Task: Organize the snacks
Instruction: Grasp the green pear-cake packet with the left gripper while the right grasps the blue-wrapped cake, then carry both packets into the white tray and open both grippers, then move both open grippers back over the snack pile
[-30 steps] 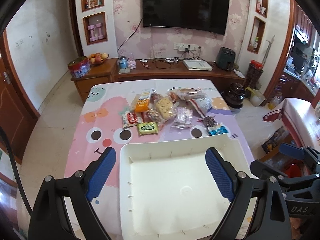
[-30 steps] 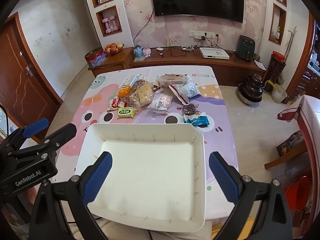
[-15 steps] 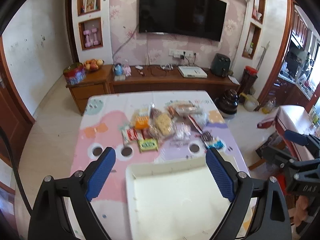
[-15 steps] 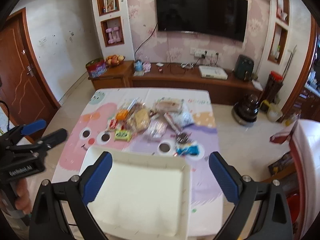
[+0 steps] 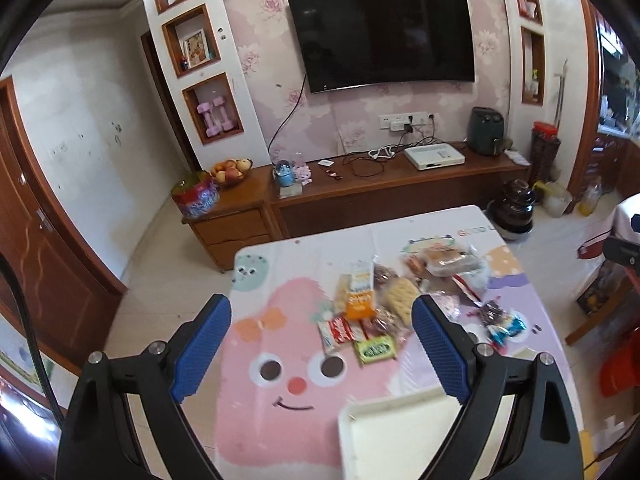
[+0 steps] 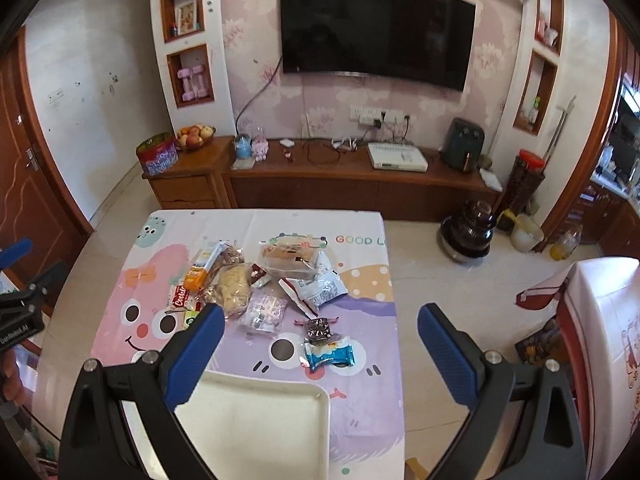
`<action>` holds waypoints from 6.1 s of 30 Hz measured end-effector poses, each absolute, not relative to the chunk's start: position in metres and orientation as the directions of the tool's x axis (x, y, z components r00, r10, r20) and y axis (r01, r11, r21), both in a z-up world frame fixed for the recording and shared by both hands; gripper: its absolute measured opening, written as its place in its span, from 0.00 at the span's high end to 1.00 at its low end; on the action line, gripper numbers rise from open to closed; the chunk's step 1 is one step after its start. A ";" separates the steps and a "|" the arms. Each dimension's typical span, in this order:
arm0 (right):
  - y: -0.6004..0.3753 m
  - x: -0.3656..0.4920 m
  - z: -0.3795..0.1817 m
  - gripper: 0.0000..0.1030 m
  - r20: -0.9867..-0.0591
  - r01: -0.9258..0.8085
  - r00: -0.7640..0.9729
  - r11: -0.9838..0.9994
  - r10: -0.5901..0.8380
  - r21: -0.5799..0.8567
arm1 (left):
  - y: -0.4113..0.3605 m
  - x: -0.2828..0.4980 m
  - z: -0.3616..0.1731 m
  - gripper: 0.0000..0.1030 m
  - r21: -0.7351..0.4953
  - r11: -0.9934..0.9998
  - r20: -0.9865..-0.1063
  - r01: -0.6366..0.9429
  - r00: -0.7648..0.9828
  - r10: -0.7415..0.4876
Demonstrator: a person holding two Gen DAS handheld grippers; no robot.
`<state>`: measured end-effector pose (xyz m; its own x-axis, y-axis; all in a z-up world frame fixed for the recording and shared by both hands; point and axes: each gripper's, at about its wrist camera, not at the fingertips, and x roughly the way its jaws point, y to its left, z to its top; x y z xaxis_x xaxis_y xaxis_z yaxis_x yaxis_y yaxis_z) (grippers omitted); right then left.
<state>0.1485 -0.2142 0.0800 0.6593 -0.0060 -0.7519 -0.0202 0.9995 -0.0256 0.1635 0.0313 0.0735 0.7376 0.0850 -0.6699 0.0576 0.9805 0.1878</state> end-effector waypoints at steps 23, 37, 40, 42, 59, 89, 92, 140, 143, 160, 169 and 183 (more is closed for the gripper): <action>-0.264 0.260 -0.174 0.17 -0.992 0.159 0.091 0.982 0.084 0.097 | -0.006 0.301 -0.182 0.17 0.161 0.875 -0.969 0.457 0.240 0.053; -0.251 0.260 -0.215 0.41 -0.985 0.213 0.007 0.963 0.170 0.167 | -0.028 0.312 -0.221 0.34 0.171 0.819 -0.976 0.547 0.209 0.064; -0.248 0.258 -0.210 0.42 -0.984 0.208 -0.002 0.963 0.175 0.171 | -0.037 0.317 -0.225 0.35 0.166 0.811 -0.979 0.562 0.195 0.065; -0.247 0.260 -0.211 0.41 -0.983 0.209 -0.010 0.962 0.182 0.176 | -0.040 0.320 -0.228 0.35 0.145 0.810 -0.984 0.568 0.172 0.056; -0.245 0.266 -0.218 0.54 -0.975 0.188 -0.022 0.959 0.219 0.212 | -0.025 0.325 -0.231 0.50 -0.023 0.825 -0.999 0.565 0.008 -0.034; -0.167 0.074 0.018 0.62 -0.747 -0.112 0.639 0.983 0.184 0.146 | 0.074 0.118 0.007 0.66 -0.184 0.964 -0.760 0.195 0.594 -0.265; -0.153 0.045 0.018 0.61 -0.738 -0.136 0.653 0.985 0.169 0.105 | 0.066 0.085 -0.002 0.66 -0.190 0.966 -0.748 0.173 0.612 -0.257; -0.150 -0.041 -0.050 0.32 -0.693 -0.035 0.718 0.991 -0.064 -0.128 | 0.021 0.033 -0.074 0.17 -0.048 0.998 -0.833 -0.051 0.554 -0.012; -0.150 -0.041 -0.050 0.32 -0.694 -0.037 0.717 0.991 -0.062 -0.127 | 0.020 0.034 -0.075 0.17 -0.043 0.998 -0.831 -0.045 0.556 -0.011; -0.138 -0.025 -0.063 0.32 -0.713 -0.053 0.698 0.988 -0.068 -0.147 | 0.038 0.047 -0.081 0.17 -0.088 0.992 -0.829 -0.091 0.559 -0.022; -0.139 0.003 -0.058 0.32 -0.721 -0.098 0.692 0.988 -0.020 -0.122 | 0.055 0.060 -0.065 0.17 -0.084 0.989 -0.782 -0.120 0.623 0.010; -0.166 0.096 0.025 0.32 -0.666 -0.156 0.740 0.987 0.093 -0.036 | 0.087 0.122 0.030 0.15 0.009 0.996 -0.634 -0.085 0.770 0.071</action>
